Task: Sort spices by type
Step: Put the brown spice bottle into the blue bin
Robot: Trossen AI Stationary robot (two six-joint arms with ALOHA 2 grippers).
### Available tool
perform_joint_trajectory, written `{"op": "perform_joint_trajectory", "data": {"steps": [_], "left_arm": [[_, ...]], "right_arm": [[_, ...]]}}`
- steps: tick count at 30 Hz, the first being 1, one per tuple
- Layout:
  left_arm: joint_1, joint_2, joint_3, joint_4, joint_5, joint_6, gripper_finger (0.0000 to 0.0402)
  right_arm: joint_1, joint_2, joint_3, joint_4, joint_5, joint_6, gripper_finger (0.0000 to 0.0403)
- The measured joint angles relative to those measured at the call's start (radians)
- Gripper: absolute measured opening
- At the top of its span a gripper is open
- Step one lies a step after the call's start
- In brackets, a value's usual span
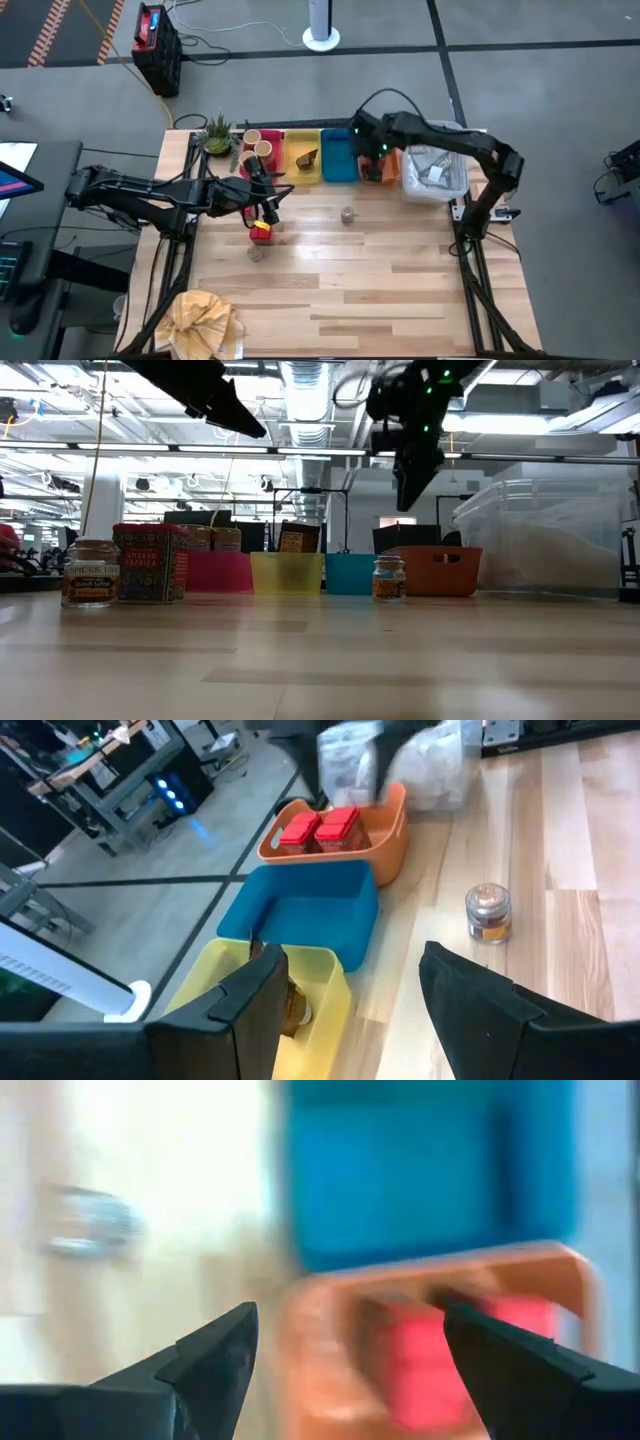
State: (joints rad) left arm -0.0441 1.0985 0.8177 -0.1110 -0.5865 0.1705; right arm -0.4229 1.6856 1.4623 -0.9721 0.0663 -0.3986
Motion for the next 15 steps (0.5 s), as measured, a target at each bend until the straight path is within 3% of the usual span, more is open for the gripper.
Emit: {"op": "perform_joint_trajectory", "data": {"steps": [10,15], "left_arm": [[-0.008,0.000,0.000,-0.043,0.022,-0.040,0.0218],[-0.016,-0.001,0.000,-0.042,0.031,-0.031,0.0218]], "right_arm": [[0.350,0.036,-0.111,0.108,-0.052,0.059,0.0332],[0.394,0.070,-0.111,0.166,-0.038,0.093,0.0326]]}}
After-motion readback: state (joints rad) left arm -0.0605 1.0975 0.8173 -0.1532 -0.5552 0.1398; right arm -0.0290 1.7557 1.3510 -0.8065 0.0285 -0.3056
